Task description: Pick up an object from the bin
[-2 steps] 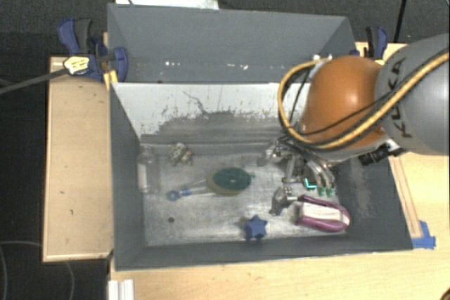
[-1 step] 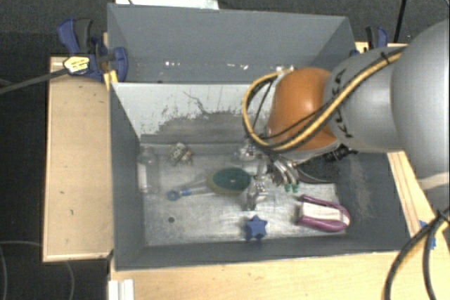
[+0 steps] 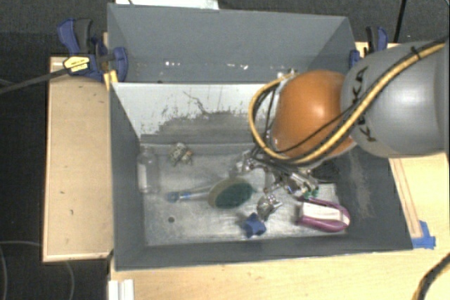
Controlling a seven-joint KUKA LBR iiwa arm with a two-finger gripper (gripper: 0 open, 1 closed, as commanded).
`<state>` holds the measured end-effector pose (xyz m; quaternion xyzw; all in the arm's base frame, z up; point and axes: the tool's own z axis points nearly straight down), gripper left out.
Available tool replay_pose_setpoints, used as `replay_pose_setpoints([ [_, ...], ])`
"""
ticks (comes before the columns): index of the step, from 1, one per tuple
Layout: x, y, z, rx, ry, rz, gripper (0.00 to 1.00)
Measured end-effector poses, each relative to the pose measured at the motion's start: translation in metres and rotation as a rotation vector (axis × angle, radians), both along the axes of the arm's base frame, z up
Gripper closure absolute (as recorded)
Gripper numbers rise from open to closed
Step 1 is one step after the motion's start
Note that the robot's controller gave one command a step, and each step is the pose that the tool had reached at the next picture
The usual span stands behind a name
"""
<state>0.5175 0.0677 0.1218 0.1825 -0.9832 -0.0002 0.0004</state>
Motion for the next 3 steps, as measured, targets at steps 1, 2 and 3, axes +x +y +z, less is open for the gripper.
replay_pose_setpoints([
  [1,0.018,0.013,-0.029,0.003,-0.014,-0.038,0.0],
  [2,0.014,0.013,-0.034,0.001,-0.003,-0.041,1.0],
  [3,-0.003,0.045,0.096,0.003,-0.01,-0.044,1.0],
])
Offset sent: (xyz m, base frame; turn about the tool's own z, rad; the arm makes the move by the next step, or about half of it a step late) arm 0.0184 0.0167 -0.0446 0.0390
